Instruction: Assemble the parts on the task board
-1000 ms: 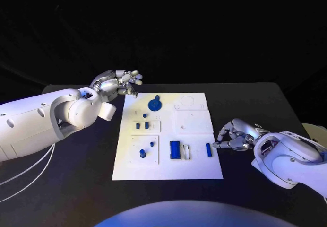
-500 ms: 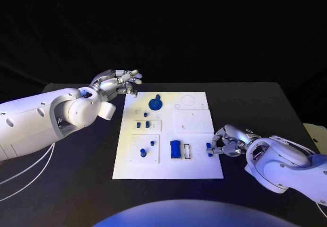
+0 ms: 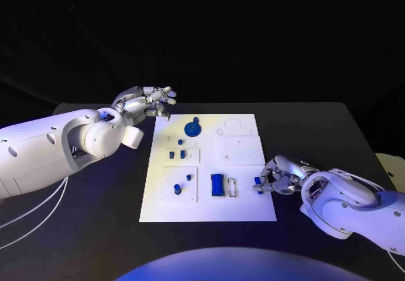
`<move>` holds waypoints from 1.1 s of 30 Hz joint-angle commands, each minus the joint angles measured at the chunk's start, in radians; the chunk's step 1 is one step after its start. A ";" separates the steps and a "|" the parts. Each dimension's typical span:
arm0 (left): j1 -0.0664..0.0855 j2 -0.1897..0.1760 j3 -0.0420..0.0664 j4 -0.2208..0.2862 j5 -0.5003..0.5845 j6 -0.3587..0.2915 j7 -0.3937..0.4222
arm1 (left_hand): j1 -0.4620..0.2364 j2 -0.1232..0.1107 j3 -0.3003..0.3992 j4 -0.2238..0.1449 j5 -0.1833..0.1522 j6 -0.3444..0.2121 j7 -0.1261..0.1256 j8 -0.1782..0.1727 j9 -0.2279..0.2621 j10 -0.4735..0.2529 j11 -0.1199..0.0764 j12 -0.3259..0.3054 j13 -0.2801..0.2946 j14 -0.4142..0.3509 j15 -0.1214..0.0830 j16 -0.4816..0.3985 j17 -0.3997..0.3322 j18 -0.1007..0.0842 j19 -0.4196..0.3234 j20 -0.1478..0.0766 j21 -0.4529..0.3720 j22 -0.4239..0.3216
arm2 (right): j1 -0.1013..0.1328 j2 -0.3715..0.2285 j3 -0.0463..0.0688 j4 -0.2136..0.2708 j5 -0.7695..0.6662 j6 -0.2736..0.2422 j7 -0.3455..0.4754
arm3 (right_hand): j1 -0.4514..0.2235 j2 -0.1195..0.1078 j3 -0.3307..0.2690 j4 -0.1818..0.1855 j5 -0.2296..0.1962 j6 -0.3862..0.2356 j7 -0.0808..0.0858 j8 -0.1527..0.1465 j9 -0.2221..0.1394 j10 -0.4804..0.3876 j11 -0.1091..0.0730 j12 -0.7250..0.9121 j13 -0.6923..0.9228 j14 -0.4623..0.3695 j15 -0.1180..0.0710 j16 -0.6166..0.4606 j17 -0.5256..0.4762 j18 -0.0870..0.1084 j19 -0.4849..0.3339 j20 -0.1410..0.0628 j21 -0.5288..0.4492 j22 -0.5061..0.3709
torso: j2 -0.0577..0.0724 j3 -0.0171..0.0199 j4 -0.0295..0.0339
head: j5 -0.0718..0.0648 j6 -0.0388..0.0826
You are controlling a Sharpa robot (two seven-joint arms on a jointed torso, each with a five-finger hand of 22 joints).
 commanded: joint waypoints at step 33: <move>0.001 0.003 0.001 0.004 0.001 0.010 0.007 | 0.002 0.011 -0.004 0.003 -0.004 -0.007 0.001 0.006 0.001 -0.003 0.000 0.005 0.000 -0.008 0.001 0.006 -0.001 0.009 0.006 0.003 -0.005 -0.001 | 0.011 0.029 -0.004 0.076 0.039 -0.057 -0.027 | -0.059 -0.188 0.855 -0.052 -0.120 0.012 -0.011 0.002 0.066 0.034 -0.016 0.001 0.139 0.106 -0.014 0.006 0.263 -0.002 0.019 -0.015 0.015 0.153 | 0.000 -0.0007 0.0006 | -0.004 0.000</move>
